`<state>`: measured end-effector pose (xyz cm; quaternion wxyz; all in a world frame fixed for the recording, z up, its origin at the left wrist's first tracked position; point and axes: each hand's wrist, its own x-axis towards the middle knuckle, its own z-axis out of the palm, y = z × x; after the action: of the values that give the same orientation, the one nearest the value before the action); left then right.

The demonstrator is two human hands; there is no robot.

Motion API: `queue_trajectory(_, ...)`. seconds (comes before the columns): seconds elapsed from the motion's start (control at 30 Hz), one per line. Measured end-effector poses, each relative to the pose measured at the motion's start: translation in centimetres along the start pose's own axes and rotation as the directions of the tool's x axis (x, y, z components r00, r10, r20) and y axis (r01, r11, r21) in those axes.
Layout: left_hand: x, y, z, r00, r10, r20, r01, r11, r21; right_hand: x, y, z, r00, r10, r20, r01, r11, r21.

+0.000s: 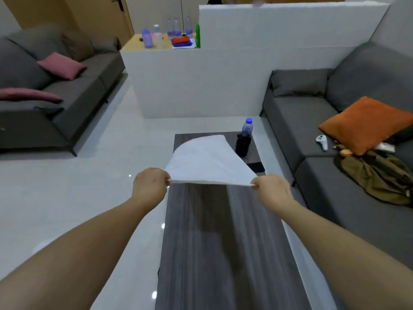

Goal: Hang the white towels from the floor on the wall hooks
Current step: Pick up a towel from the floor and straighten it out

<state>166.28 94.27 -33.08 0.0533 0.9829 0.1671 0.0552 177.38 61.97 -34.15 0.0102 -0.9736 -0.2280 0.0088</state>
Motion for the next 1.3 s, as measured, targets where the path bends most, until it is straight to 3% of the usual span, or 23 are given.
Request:
queue_trajectory(0.27,-16.3,0.3,10.1,0.95,-0.082,0.301,0.087,0.996,-0.003,-14.8,-0.9,11.3,0.936,0.033,0.351,-0.046,0.999,0.028)
queue_trajectory(0.47,-29.9,-0.3,12.5,0.849,-0.072,0.523,0.1,0.995,-0.025,-27.5,-3.3,14.1,0.833,0.079,0.547,-0.052,0.997,-0.065)
queue_trajectory(0.57,-35.1,-0.9,12.9,0.807,-0.056,0.588,0.09,0.996,-0.028,-32.3,-4.4,14.6,0.811,0.095,0.577,-0.075,0.995,-0.059)
queue_trajectory(0.7,-38.4,-1.8,13.1,0.798,-0.063,0.599,0.106,0.994,-0.037,-35.7,-4.7,14.9,0.855,0.127,0.502,-0.145,0.989,-0.004)
queue_trajectory(0.93,-33.3,-1.7,13.4,0.872,-0.041,0.488,0.099,0.991,-0.093,-32.6,-3.7,15.6,0.87,0.232,0.435,-0.269,0.963,0.024)
queue_trajectory(1.3,-12.2,0.9,19.1,0.881,-0.1,0.462,0.143,0.988,-0.058,-12.7,1.5,19.9,0.851,0.26,0.457,-0.344,0.933,0.11)
